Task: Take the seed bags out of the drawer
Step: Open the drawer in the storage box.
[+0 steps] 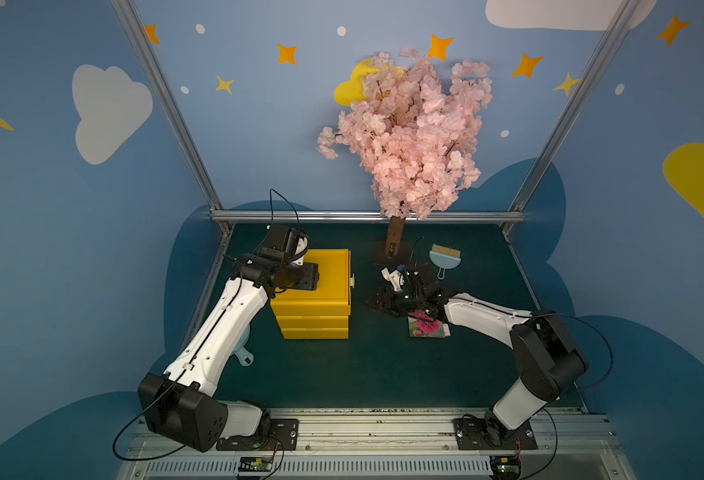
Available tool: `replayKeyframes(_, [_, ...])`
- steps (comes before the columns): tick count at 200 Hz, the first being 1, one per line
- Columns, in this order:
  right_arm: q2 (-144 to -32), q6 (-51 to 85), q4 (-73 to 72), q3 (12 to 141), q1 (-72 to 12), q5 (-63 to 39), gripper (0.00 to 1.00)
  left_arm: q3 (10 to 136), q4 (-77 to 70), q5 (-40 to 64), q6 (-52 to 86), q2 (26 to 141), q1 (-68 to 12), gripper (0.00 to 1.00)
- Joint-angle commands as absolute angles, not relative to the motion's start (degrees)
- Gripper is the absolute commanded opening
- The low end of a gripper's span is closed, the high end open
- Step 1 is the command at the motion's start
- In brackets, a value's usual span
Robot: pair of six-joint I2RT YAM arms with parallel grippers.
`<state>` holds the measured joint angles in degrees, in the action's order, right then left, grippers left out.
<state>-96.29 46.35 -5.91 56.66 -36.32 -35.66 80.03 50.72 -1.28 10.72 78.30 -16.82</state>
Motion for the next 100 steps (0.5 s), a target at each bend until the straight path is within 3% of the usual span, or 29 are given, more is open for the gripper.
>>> replayKeyframes(1, [-97.0,50.3,-17.7,56.9,-37.5,-38.0,0.59,79.0,57.5,-1.2,11.6,78.5,-16.8,0.67])
replayKeyframes(100, [-102.0,50.4,-18.0,61.6,-40.7,-39.8,0.6,81.7,59.3,-0.9,12.1,76.9,-16.9,0.68])
